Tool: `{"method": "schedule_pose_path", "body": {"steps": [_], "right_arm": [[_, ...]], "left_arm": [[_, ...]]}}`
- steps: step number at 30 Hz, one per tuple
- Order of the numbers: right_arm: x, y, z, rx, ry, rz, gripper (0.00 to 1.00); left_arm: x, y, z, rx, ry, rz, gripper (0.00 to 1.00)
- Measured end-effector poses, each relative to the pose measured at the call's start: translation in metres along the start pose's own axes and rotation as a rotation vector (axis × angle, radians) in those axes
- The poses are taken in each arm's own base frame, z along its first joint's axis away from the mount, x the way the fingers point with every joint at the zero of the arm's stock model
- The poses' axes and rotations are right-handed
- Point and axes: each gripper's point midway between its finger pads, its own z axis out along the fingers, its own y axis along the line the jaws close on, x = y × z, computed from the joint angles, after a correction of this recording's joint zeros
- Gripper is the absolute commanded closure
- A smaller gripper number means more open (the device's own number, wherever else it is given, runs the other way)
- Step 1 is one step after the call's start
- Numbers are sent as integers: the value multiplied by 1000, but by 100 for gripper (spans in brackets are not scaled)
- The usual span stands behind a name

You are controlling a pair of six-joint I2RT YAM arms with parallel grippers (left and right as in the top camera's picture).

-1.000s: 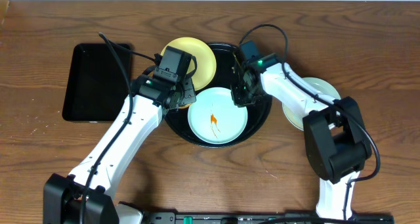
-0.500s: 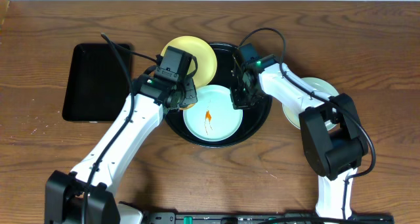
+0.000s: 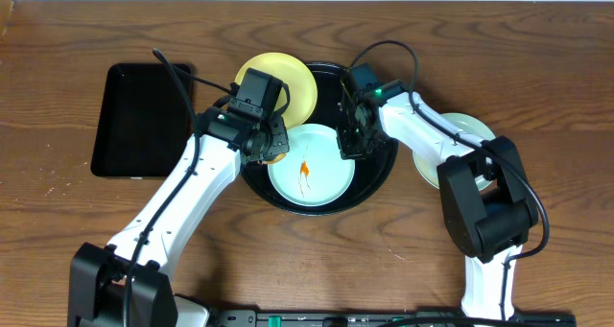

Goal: Clean dirty plates on tray and stack at the side

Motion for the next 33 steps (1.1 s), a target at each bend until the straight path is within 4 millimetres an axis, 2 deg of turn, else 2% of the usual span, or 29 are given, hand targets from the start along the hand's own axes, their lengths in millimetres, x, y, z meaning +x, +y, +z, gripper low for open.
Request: {"method": "schedule_pose_path", "body": {"steps": [33], "right_arm": [[-1,0,0,-1,-2,0,99]], "left_arm": [[3,-4,0,21,16,0,93]]}}
